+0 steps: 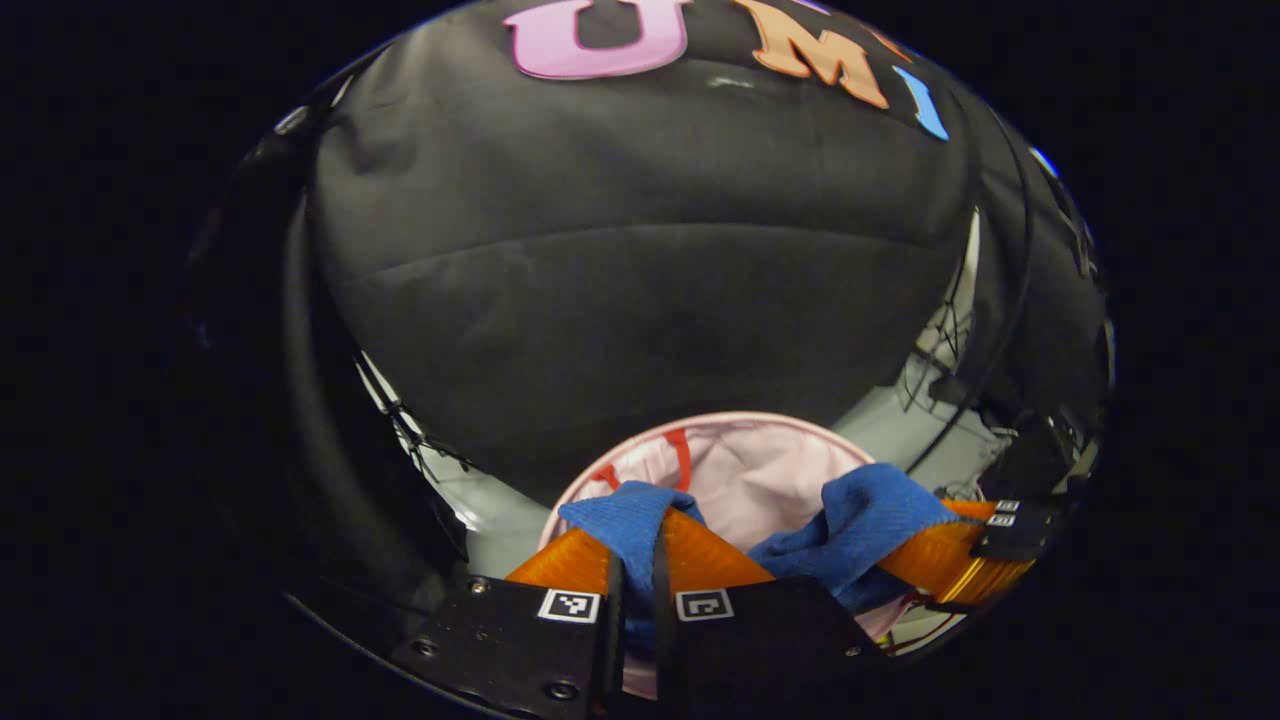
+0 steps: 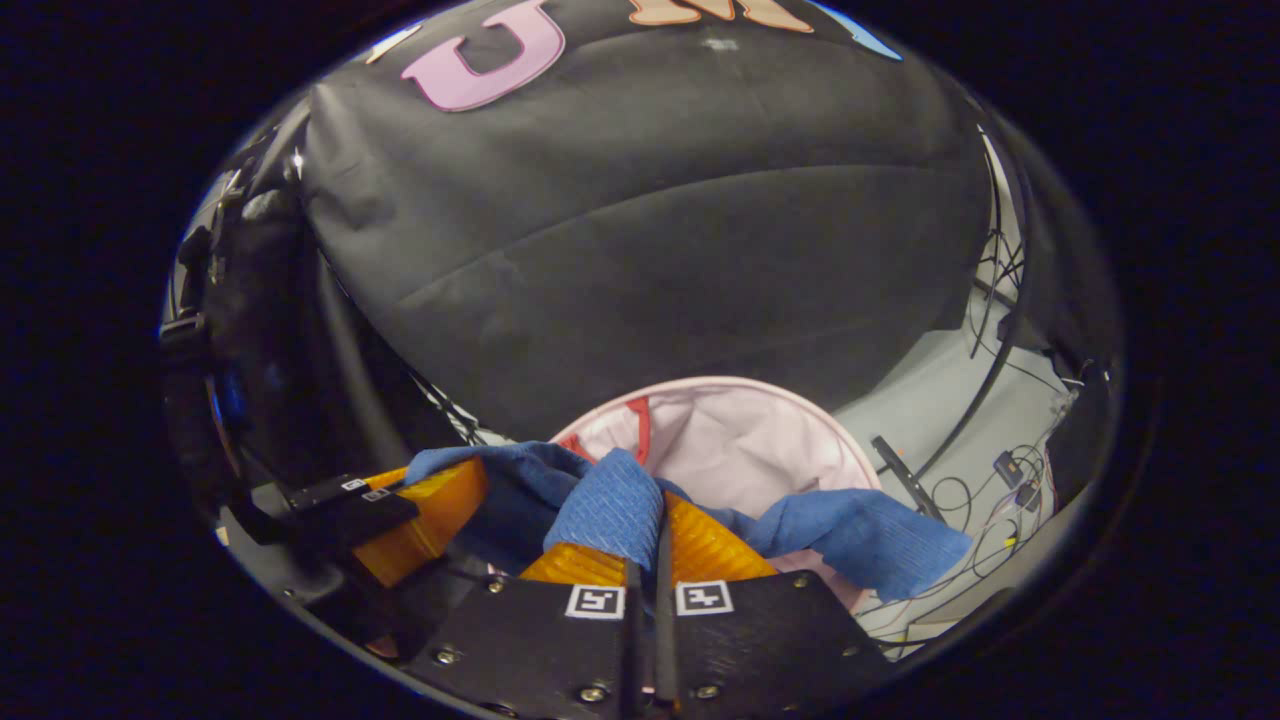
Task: Grasp the clothes on the hanger with both hands and then place them into the laundry hamper below.
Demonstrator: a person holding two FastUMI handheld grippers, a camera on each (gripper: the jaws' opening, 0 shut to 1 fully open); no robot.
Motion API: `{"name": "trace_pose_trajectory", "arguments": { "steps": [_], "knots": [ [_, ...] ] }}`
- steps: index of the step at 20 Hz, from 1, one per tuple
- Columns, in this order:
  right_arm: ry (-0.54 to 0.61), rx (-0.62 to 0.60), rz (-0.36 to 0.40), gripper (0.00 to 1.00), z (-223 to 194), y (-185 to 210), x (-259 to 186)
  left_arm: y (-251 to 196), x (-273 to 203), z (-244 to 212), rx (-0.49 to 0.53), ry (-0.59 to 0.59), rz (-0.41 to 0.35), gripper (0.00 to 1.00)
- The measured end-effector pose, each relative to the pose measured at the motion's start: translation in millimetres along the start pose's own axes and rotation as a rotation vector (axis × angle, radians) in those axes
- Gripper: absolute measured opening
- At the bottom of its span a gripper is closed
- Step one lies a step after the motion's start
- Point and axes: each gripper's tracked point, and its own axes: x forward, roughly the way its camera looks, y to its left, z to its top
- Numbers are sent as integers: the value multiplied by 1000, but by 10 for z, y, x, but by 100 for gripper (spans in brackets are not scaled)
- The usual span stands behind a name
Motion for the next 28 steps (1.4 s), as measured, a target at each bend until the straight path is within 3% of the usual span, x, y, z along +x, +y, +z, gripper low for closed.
{"name": "trace_pose_trajectory", "arguments": {
  "steps": [1, 3, 4, 5, 6, 7, 9, 11, 12, 13, 15, 22, 28],
  "knots": [
    [2, -4, -16, 6, -31, -53, -24, -65, -24, -78, -5, 7, -29, 16],
    [1, 1, -43, 12, -49, -102, -95, -156, -20, -247, -48, 64, -82, 49],
    [-5, 9, -60, 28, -40, -142, -170, -145, -34, -313, -58, 87, -81, 65],
    [-16, 23, -55, 23, -7, -147, -253, -100, -65, -356, -57, 96, -59, 82],
    [-39, 46, -42, 27, 28, -137, -308, -22, -115, -324, -22, 69, -31, 99],
    [-58, 61, -32, 27, 99, -115, -362, 62, -130, -246, 35, 20, -12, 99],
    [-97, 47, -34, 39, 260, -29, -591, 168, -288, -24, 103, -68, 34, 98],
    [-134, 26, -44, 54, 415, 5, -762, 175, -457, 150, 89, -116, 22, 98],
    [-157, 23, -43, 80, 464, 49, -862, 147, -534, 201, 72, -120, 12, 98],
    [-180, 22, -45, 70, 536, 86, -949, 140, -629, 267, 56, -125, 4, 98],
    [-234, 11, -41, 98, 705, 148, -1185, 230, -884, 516, 44, -178, 26, 99],
    [-415, -87, -87, 99, 1418, 275, -2077, 429, -1614, 1217, -24, -321, 44, 98],
    [-521, -151, -83, 99, 1694, 408, -2807, 643, -2357, 1788, -58, -447, 78, 98]
  ]
}}
